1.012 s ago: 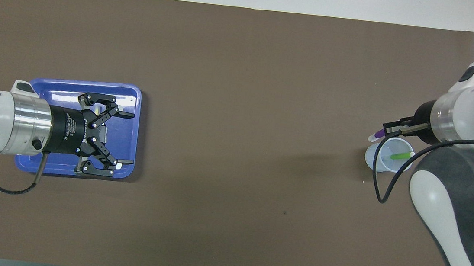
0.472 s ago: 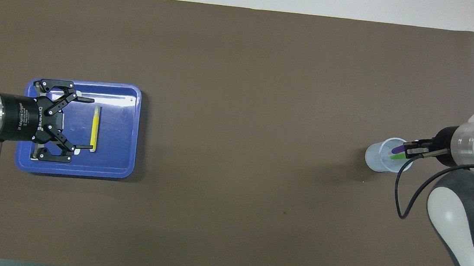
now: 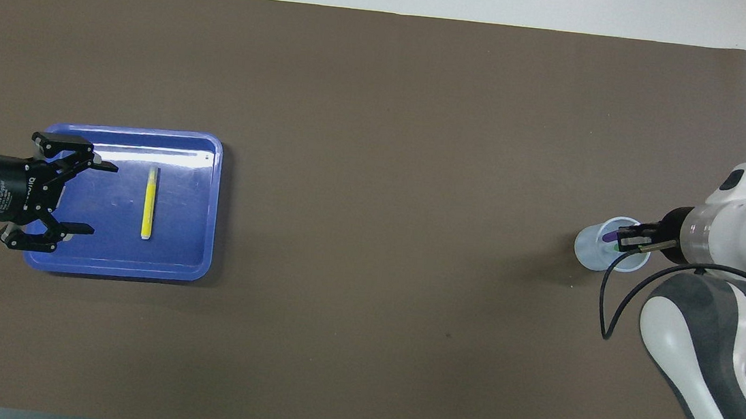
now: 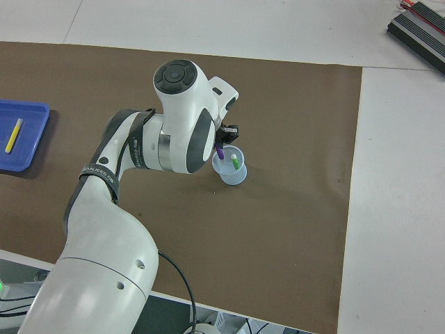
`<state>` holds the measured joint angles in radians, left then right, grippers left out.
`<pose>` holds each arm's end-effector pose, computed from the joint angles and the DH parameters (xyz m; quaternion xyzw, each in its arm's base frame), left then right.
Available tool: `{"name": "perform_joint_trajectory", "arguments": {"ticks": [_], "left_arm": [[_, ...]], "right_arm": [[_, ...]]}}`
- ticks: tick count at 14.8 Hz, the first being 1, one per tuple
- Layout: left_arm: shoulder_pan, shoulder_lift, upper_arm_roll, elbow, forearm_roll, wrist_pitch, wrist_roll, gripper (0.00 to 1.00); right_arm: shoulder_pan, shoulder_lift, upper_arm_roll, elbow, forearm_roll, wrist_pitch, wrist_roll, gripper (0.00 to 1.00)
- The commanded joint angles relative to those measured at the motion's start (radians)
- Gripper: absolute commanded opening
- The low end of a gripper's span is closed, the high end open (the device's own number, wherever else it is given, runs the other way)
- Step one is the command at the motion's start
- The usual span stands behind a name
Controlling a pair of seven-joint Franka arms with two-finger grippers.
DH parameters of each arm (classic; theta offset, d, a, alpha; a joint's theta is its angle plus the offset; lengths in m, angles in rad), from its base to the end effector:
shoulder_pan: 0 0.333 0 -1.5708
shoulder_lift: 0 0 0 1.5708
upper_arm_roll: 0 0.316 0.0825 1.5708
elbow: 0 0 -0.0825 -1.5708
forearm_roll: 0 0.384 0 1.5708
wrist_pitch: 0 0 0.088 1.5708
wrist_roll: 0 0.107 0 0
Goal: Transfer and insert pens with both arms
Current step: 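Carry the purple pen to the cup while the left gripper lowers, then insert the purple pen into the cup and open the right gripper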
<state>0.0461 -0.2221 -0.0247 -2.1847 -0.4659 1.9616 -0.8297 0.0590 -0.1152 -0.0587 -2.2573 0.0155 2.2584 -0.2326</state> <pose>0.4884 -0.0195 0.4882 0.8502 0.4824 -0.0831 0.1937 0.5131 0.0002 0.4220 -0.9920 -0.1115 -0.0587 0.0029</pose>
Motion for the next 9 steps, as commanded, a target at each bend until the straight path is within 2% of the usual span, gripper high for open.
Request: {"name": "perform_joint_trajectory", "arguments": {"ticks": [1,6,7,8,9], "left_arm": [[0.005,0.039,-0.008,-0.007,0.088,0.000,0.156,1.00],[-0.029,0.138,-0.011,-0.007,0.217,0.098,0.489,1.00],[-0.049,0.159,-0.011,-0.007,0.242,0.120,0.538,1.00],[-0.067,0.187,-0.009,-0.007,0.263,0.141,0.579,1.00],[-0.086,0.210,-0.009,-0.007,0.282,0.167,0.602,1.00]], "right_arm": [[-0.002,0.028,-0.001,-0.025,-0.014,0.065,-0.013,0.00],[-0.002,0.040,-0.001,-0.025,-0.014,0.089,-0.013,0.00],[-0.002,0.040,-0.001,-0.025,-0.014,0.087,-0.013,0.21],[-0.002,0.040,-0.001,-0.024,-0.014,0.085,-0.011,0.46],[-0.002,0.043,-0.001,-0.018,-0.014,0.082,-0.011,0.62]]}}
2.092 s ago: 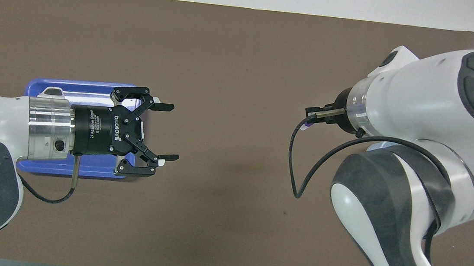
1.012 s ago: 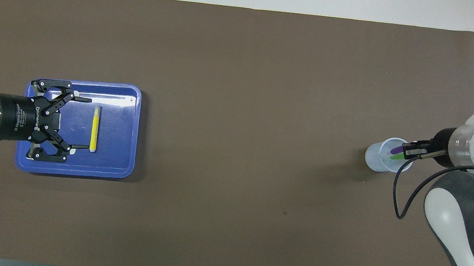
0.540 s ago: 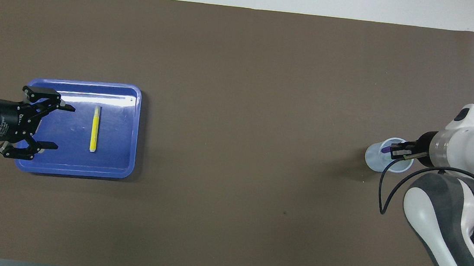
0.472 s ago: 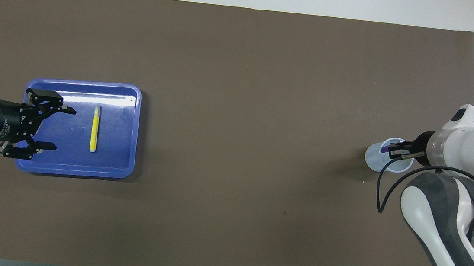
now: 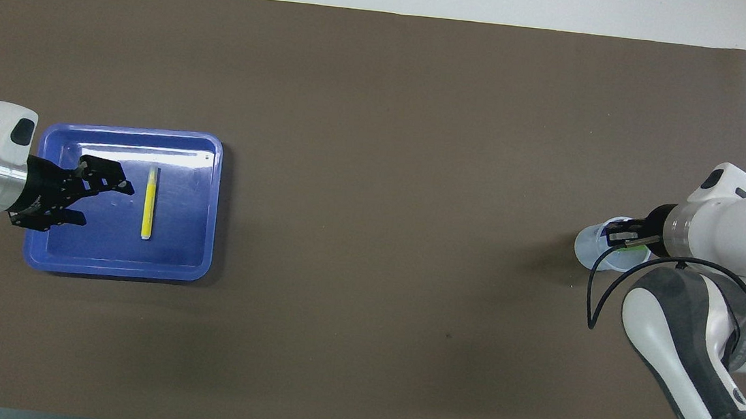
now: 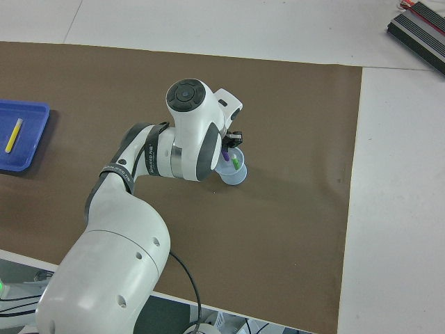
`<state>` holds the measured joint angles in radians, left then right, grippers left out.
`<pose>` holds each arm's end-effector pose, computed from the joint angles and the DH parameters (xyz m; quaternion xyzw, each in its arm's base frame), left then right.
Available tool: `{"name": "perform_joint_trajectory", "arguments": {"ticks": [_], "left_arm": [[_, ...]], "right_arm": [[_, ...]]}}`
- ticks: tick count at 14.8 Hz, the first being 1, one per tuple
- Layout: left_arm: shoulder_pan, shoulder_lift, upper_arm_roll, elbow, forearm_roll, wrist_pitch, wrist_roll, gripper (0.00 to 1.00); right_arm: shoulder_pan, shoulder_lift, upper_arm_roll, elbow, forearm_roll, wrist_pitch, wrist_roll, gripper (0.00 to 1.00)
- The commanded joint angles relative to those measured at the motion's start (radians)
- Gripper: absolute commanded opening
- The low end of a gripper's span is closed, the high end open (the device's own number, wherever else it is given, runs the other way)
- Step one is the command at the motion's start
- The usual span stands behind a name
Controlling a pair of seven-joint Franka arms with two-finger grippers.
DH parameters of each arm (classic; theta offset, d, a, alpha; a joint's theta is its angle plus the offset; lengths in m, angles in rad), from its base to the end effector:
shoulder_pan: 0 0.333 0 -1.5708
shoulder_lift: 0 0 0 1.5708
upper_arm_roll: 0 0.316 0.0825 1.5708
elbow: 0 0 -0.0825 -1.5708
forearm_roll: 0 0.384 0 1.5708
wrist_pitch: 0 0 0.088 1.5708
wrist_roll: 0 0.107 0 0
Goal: Transfer and insert pens with both arms
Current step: 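Insert the purple pen into the cup and open the right gripper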
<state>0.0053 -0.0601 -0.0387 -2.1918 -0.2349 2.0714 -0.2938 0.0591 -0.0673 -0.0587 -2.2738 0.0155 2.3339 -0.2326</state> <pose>0.5139 -0.0293 0.4080 0.9767 0.1878 -0.0458 0.0937 0.5199 0.0003 0.3972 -0.9918 -0.1110 -0.0641 0.0005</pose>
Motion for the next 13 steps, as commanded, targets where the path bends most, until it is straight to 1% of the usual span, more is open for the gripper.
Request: {"name": "perform_joint_trajectory", "arguments": {"ticks": [1,2,3,5,6,8,10,13], "left_arm": [[-0.057,0.069,0.005,0.000,0.077,0.081,0.086,1.00],[-0.060,0.088,0.003,0.001,0.103,0.100,0.106,0.99],[-0.065,0.101,0.003,0.000,0.132,0.111,0.149,0.95],[-0.064,0.124,0.005,0.001,0.183,0.118,0.231,0.93],[-0.062,0.141,0.005,0.003,0.196,0.137,0.240,0.89],[-0.064,0.166,0.005,0.000,0.201,0.167,0.242,0.82],[-0.064,0.186,0.005,0.000,0.209,0.188,0.245,0.76],[-0.065,0.209,0.005,0.000,0.221,0.213,0.243,0.73]], "right_arm": [[-0.002,-0.002,-0.001,0.005,-0.014,0.002,-0.011,0.78],[-0.002,-0.002,0.000,0.017,-0.014,-0.004,-0.010,0.88],[-0.002,-0.005,-0.001,0.033,-0.014,-0.008,-0.011,0.99],[-0.002,-0.017,-0.003,0.066,-0.012,-0.039,-0.010,1.00],[-0.004,-0.025,-0.004,0.101,-0.012,-0.085,-0.008,1.00],[-0.004,-0.023,-0.004,0.186,-0.009,-0.198,0.004,1.00],[-0.005,-0.022,-0.009,0.278,-0.009,-0.313,0.062,1.00],[-0.008,-0.006,-0.010,0.429,-0.003,-0.483,0.156,1.00]]}}
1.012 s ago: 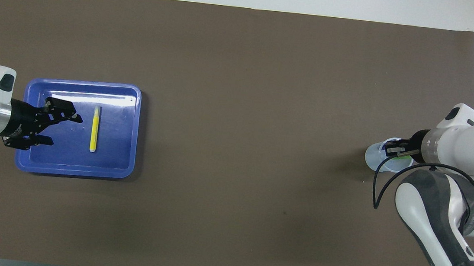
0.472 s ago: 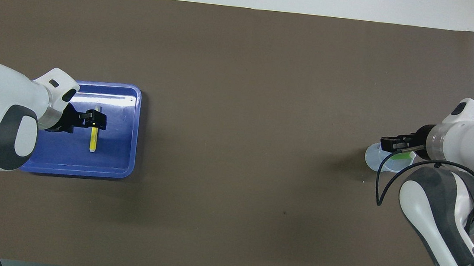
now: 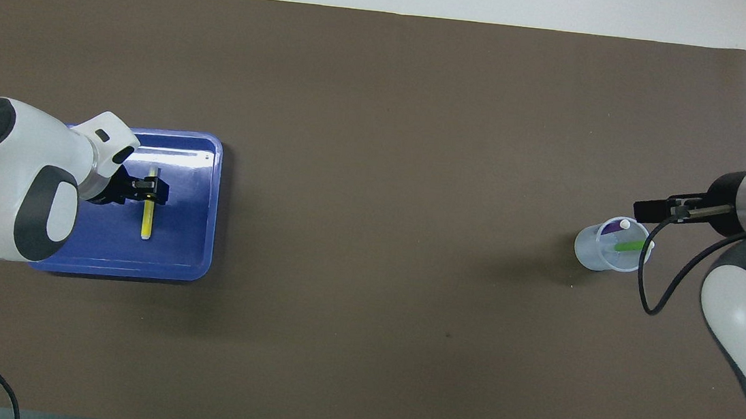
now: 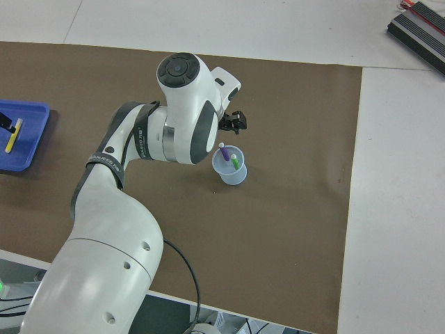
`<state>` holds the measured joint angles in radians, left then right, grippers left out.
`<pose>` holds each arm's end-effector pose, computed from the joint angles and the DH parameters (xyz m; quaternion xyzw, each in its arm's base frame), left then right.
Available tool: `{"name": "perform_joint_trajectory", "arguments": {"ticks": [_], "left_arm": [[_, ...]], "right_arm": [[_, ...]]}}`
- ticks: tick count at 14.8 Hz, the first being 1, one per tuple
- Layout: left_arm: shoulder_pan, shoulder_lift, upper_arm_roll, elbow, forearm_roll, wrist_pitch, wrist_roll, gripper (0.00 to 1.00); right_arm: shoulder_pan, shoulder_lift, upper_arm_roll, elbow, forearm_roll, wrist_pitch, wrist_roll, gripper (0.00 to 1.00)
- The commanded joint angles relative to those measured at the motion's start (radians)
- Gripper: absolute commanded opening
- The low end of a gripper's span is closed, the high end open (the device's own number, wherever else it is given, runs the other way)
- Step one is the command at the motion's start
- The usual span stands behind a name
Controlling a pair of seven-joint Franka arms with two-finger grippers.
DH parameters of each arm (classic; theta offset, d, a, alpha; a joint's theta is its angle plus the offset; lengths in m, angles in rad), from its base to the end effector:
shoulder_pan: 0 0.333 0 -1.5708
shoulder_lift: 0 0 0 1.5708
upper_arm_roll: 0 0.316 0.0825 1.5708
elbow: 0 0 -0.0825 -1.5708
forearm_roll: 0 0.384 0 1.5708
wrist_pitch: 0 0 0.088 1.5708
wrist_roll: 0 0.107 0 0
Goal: Transfer and insert pens with both arms
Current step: 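Insert the purple pen into the cup and open the right gripper, then grasp the yellow pen in the tray with the left gripper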
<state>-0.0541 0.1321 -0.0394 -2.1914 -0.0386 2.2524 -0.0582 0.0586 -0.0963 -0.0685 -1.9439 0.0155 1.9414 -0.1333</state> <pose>0.5378 -0.0514 0.3202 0.9992 -0.0049 -0.0367 0.0144 0.5413 -0.0054 0.5315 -0.9971 -0.0591 -0.0474 0.0073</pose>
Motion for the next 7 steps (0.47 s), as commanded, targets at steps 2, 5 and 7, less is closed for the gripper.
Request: {"name": "perform_joint_trajectory", "arguments": {"ticks": [2,5,7], "left_arm": [[-0.004,0.026,0.006,-0.001,0.037,0.035,0.009,0.70],[-0.004,0.027,0.006,-0.001,0.037,0.038,0.009,0.58],[-0.003,0.027,0.006,-0.002,0.037,0.038,0.009,0.41]], "right_arm": [[-0.006,0.052,-0.001,0.216,0.003,-0.210,0.093,1.00],[-0.008,0.101,-0.001,0.370,-0.003,-0.362,0.150,1.00],[-0.008,0.107,-0.001,0.395,-0.008,-0.407,0.201,1.00]]}}
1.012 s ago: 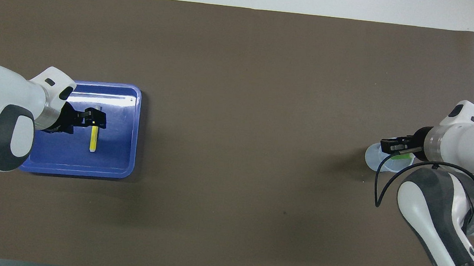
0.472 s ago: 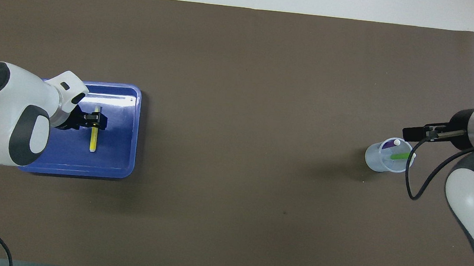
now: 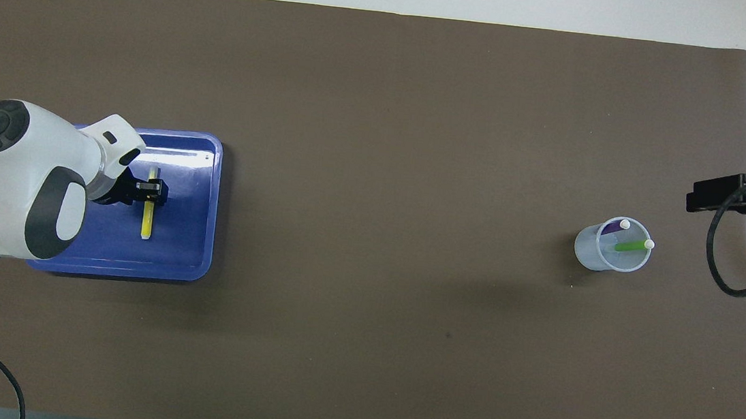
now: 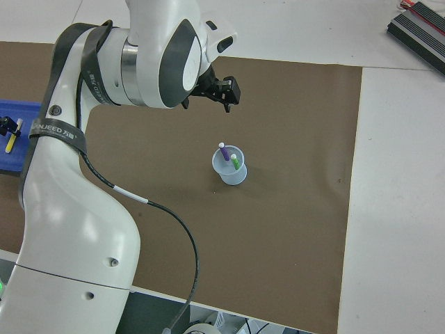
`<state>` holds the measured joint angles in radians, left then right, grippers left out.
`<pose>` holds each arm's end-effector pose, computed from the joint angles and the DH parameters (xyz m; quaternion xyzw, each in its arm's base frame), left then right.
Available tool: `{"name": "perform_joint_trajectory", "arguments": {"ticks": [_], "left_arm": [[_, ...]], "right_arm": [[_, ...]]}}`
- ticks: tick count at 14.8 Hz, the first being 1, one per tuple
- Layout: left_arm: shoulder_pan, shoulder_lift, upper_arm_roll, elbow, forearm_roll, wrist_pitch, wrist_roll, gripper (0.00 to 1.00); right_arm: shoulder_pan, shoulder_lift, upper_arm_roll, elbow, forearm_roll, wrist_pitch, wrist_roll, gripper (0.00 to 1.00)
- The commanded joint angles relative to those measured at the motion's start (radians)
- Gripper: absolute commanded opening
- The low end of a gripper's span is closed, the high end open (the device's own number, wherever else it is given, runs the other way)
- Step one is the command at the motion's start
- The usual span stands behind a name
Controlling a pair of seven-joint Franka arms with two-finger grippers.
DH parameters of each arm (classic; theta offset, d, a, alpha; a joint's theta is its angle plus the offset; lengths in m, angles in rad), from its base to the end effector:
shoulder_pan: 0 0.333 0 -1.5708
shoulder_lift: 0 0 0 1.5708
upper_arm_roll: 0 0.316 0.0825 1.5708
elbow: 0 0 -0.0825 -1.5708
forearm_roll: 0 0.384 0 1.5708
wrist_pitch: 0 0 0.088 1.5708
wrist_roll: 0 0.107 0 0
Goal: Transfer and insert pens with both arms
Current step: 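Grasp the yellow pen in the tray with the left gripper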
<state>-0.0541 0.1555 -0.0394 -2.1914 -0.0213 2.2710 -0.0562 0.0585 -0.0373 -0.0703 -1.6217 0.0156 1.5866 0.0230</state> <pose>0.5395 -0.0510 0.3090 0.9992 -0.0113 -0.0386 0.0081 0.5440 -0.0055 0.6223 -0.9998 0.0175 -0.0010 0.0091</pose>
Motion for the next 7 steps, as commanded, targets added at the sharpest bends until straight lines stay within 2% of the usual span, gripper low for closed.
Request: {"name": "perform_joint_trajectory", "arguments": {"ticks": [1,2,4,7], "left_arm": [[-0.003,0.006,0.006,-0.002,0.020,0.021,0.006,0.32],[-0.003,0.007,0.006,-0.001,0.020,0.021,0.006,0.24],[0.000,0.007,0.006,-0.002,0.020,0.024,0.007,0.02],[0.007,0.009,0.006,-0.001,0.020,0.025,0.007,0.00]], "right_arm": [[-0.008,0.042,0.001,0.074,-0.013,-0.063,0.046,1.00],[-0.008,0.042,0.001,0.072,-0.013,-0.079,0.049,1.00],[-0.023,0.037,0.004,0.060,-0.013,-0.080,0.051,1.00],[-0.026,0.034,0.007,0.052,-0.013,-0.080,0.046,1.00]]}}
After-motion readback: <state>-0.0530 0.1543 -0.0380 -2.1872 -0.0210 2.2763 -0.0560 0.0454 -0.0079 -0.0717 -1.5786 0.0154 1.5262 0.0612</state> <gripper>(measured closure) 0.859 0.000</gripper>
